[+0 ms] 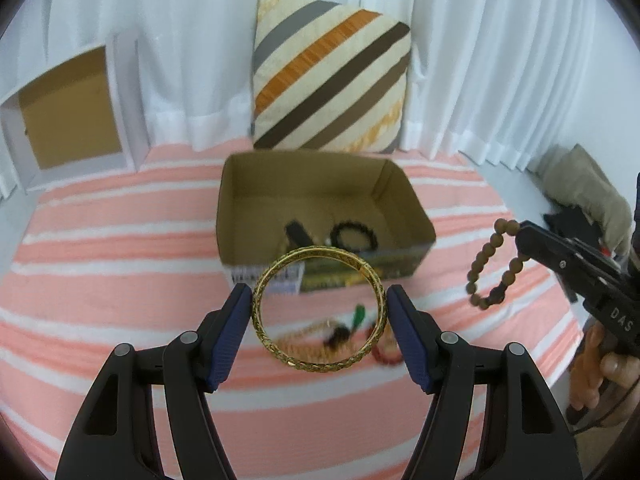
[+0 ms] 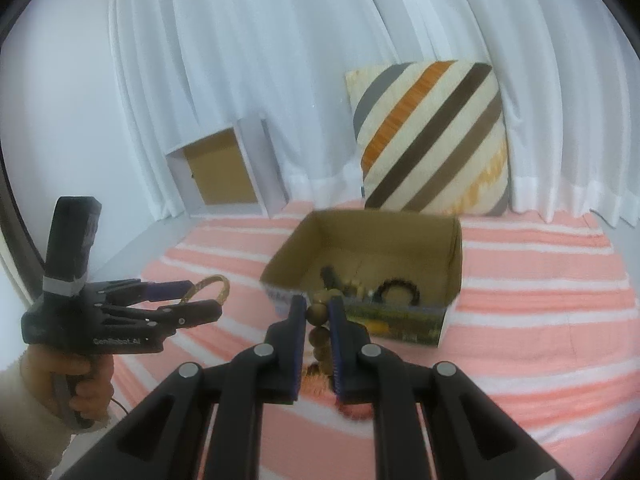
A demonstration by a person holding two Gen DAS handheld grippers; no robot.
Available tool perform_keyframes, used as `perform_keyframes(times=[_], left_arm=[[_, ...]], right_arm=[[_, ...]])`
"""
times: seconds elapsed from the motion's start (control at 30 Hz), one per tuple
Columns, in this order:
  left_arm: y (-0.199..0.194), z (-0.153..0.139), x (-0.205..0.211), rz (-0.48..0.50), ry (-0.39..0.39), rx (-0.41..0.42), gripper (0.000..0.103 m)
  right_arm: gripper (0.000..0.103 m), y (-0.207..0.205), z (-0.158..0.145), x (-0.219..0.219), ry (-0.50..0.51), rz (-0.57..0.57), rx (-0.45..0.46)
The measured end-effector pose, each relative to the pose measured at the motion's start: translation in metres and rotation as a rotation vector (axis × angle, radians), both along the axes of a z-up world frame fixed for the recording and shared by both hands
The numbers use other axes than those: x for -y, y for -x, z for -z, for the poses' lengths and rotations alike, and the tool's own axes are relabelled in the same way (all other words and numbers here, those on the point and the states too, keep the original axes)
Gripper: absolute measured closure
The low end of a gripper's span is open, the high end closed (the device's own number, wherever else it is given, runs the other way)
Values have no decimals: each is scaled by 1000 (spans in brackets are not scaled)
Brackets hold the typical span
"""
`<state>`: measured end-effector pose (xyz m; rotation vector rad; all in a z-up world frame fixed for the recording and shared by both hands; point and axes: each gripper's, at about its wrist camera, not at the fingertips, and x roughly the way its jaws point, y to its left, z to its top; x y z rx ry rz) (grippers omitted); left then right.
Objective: Organize jewelry
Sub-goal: 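Lift the bangle with the left tool while the right tool carries the bead bracelet to the box, then open both tools over the box, releasing the bangle and bead bracelet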
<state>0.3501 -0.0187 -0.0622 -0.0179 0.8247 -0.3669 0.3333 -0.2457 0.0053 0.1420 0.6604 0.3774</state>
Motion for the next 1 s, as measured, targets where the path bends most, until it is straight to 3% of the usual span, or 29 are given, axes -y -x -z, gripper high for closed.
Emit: perform_keyframes(times=[0.17,0.33,0.83,0.9,0.97,1.0], left_arm=[[-42,-13,5,-4,-6,18,33],[-81,-6,14,-19,-12,4,33],[-139,59,34,-60,-86,-39,32],[-144,67,36,-58,-92,-36,30],[-145,70,36,-68,-98,-35,10],[-144,71,34,-77,-96,-25,7]], right_arm=[[91,-39,-12,6,-8,14,12],[91,-80,-12,3,13,22,13],[91,-158,50,1,75,41,-87],[91,-164,59,2,79,49,-96],[88,-168,65,4,69,58,-102],[83,-170,67,5,67,66,-108]])
